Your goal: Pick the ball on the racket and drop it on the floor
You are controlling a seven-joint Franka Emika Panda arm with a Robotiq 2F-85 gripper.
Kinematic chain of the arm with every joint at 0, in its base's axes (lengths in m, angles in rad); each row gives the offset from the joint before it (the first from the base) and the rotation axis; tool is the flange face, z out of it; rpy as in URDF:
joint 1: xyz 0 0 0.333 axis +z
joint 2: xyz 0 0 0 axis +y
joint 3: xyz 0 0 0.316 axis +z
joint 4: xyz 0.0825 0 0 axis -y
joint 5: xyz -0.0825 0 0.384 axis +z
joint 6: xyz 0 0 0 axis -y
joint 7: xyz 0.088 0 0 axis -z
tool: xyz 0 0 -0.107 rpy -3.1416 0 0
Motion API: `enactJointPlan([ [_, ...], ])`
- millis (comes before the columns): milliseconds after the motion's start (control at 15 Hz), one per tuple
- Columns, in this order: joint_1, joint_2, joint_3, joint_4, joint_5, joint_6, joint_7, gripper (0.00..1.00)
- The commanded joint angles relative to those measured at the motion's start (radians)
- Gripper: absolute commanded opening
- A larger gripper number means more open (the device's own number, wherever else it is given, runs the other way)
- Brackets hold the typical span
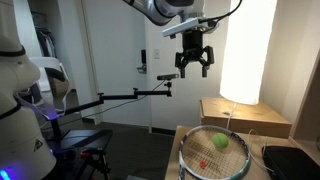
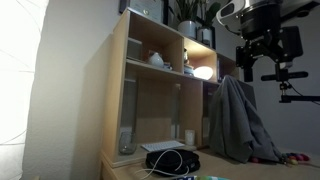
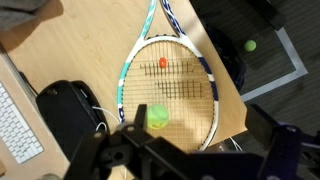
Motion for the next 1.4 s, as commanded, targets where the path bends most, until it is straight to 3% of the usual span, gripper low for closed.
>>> enactJointPlan([
  [0, 0.018, 0.061, 0.017, 0.123, 0.005, 0.013, -0.053, 1.00],
  [133, 0.026, 0.089, 0.023, 0.179, 0.007, 0.014, -0.056, 1.00],
  [200, 0.024, 0.048, 0.018, 0.109, 0.001, 0.011, -0.031, 1.00],
  [1000, 0.024, 0.056, 0.018, 0.116, 0.001, 0.010, -0.032, 1.00],
  [1333, 0.022, 0.108, 0.014, 0.180, 0.001, -0.050, -0.049, 1.00],
])
